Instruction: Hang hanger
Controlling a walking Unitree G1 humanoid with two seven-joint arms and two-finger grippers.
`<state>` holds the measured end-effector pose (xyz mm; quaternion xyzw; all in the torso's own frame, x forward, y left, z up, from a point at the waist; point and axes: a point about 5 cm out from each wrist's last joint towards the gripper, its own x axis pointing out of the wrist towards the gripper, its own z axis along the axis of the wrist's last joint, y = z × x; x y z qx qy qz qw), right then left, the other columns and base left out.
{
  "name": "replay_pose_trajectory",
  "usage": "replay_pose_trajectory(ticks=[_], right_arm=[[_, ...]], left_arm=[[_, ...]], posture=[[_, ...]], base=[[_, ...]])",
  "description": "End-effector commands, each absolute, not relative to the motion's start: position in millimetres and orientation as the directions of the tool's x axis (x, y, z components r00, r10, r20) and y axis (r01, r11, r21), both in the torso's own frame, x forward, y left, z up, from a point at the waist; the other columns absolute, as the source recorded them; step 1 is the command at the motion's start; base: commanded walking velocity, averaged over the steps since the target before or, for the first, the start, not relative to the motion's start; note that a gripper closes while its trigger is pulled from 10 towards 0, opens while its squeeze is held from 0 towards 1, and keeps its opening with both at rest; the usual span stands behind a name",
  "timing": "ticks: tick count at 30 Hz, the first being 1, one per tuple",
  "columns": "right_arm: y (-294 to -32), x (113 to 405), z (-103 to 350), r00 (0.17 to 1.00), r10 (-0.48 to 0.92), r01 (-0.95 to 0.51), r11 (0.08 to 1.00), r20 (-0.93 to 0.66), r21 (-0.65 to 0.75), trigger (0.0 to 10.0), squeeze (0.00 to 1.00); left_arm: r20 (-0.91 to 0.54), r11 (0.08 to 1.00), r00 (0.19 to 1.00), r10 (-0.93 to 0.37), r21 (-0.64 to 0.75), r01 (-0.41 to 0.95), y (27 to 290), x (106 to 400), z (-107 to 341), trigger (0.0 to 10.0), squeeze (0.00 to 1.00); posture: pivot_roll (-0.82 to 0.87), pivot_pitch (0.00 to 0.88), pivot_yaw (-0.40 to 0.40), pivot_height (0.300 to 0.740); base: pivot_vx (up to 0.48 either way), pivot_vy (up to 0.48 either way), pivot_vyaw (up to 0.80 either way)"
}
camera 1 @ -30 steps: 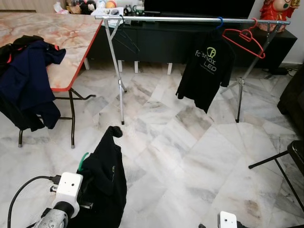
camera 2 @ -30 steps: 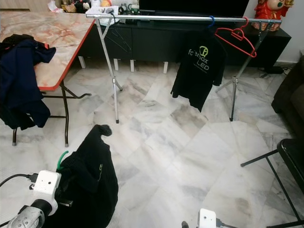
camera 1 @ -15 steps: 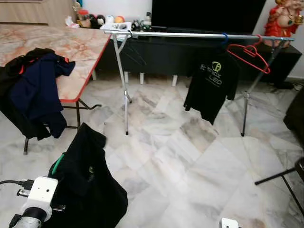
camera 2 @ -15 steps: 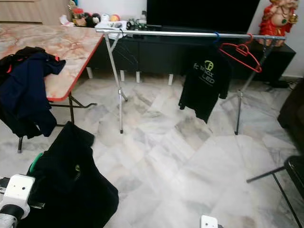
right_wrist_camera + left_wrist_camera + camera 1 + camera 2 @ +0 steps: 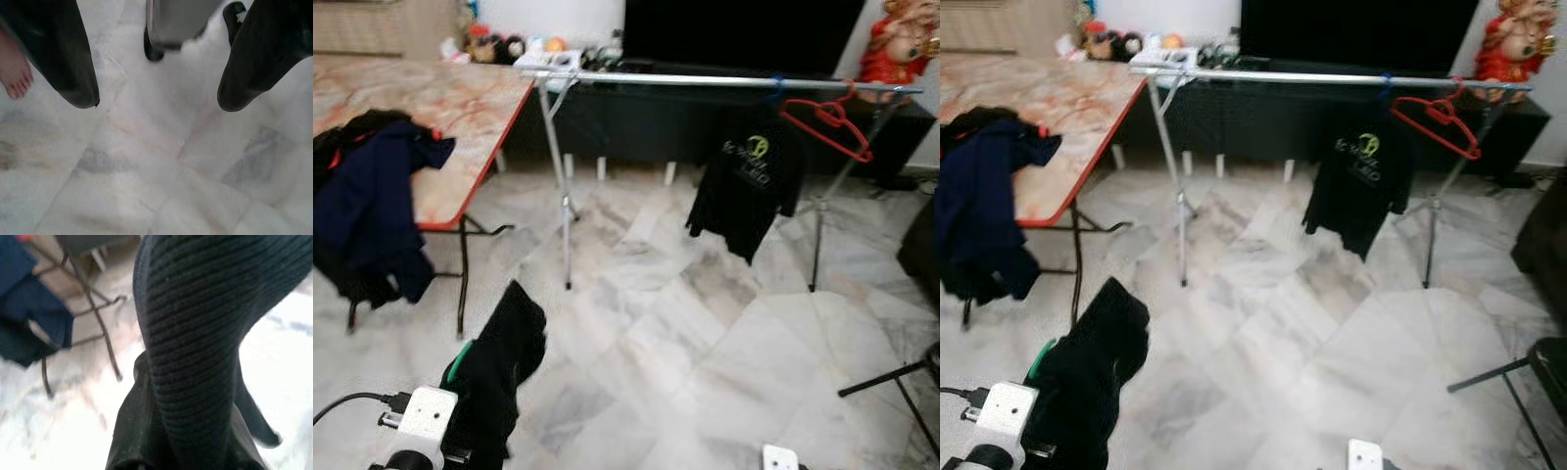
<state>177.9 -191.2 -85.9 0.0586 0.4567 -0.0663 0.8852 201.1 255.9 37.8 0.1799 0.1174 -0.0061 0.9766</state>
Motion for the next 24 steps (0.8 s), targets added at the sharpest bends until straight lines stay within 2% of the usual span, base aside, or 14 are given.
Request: replay_pose_trajectory(ticks=[1, 5, 10, 24], right_arm=[[-199, 173, -87, 0.557, -0.091, 0.189, 0.982, -0.825, 0.019, 10.0, 0.00], [-199, 174, -87, 0.560, -0.093, 0.198, 0.980, -0.823, 0.024, 10.0, 0.00], [-199, 175, -86, 0.558, -0.095, 0.204, 0.979, -0.825, 0.024, 10.0, 0.00], [-199, 176, -86, 0.565, -0.087, 0.204, 0.978, -0.820, 0.037, 10.0, 0.00]], left_arm=[[-0.196, 0.939, 0.980, -0.004, 0.337, 0.071, 247, 207, 43, 10.0, 0.00], [-0.196, 0.941, 0.981, -0.009, 0.330, 0.074, 244, 209, 43, 10.0, 0.00], [-0.201, 0.945, 0.979, -0.021, 0.316, 0.085, 239, 209, 41, 10.0, 0.00], [-0.205, 0.949, 0.979, -0.022, 0.303, 0.085, 237, 208, 40, 10.0, 0.00]], posture=[[0.06, 0.079, -0.020, 0.740], [0.06, 0.073, -0.018, 0.740], [0.06, 0.068, -0.018, 0.740], [0.06, 0.081, -0.022, 0.740]], base=[[0.431, 0.000, 0.00], [0.442, 0.000, -0.10], [0.445, 0.000, -0.74], [0.475, 0.000, 0.00]])
